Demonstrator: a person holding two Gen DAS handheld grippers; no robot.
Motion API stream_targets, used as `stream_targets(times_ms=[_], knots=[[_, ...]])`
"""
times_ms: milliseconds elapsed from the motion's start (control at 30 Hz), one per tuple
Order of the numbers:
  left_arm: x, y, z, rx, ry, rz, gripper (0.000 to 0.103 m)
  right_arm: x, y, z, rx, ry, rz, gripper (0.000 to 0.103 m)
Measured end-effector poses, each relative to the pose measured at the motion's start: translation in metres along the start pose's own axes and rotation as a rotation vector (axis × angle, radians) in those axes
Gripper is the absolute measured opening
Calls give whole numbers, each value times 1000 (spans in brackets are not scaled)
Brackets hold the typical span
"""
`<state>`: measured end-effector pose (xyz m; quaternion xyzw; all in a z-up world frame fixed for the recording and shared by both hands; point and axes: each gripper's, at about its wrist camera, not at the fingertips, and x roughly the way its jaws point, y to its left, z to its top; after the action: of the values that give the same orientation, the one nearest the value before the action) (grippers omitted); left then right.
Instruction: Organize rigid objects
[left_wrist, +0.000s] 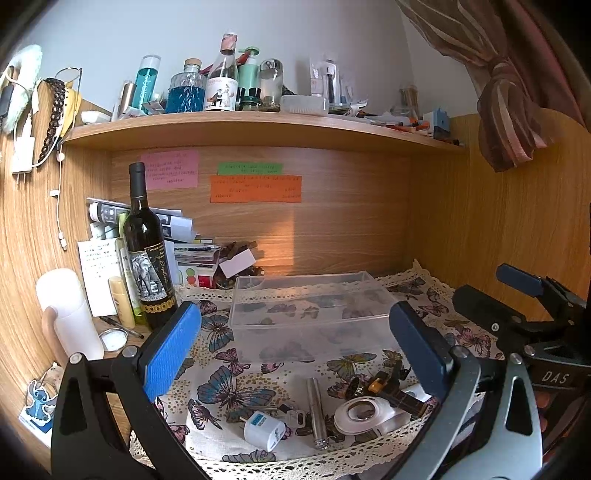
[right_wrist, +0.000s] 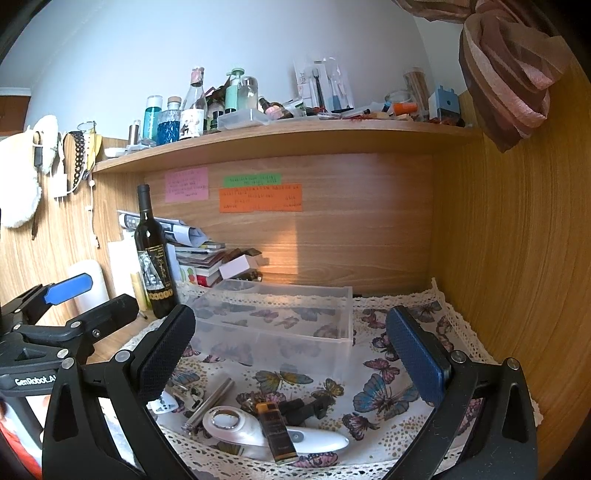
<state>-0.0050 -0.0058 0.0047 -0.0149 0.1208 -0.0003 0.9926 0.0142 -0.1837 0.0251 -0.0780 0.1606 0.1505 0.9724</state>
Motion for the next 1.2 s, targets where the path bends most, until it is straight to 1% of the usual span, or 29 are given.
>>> stream_targets(times_ms=[1200], knots=[[3, 1, 0, -17, 11, -24, 103, -1, 2, 1, 7, -5, 5, 103]])
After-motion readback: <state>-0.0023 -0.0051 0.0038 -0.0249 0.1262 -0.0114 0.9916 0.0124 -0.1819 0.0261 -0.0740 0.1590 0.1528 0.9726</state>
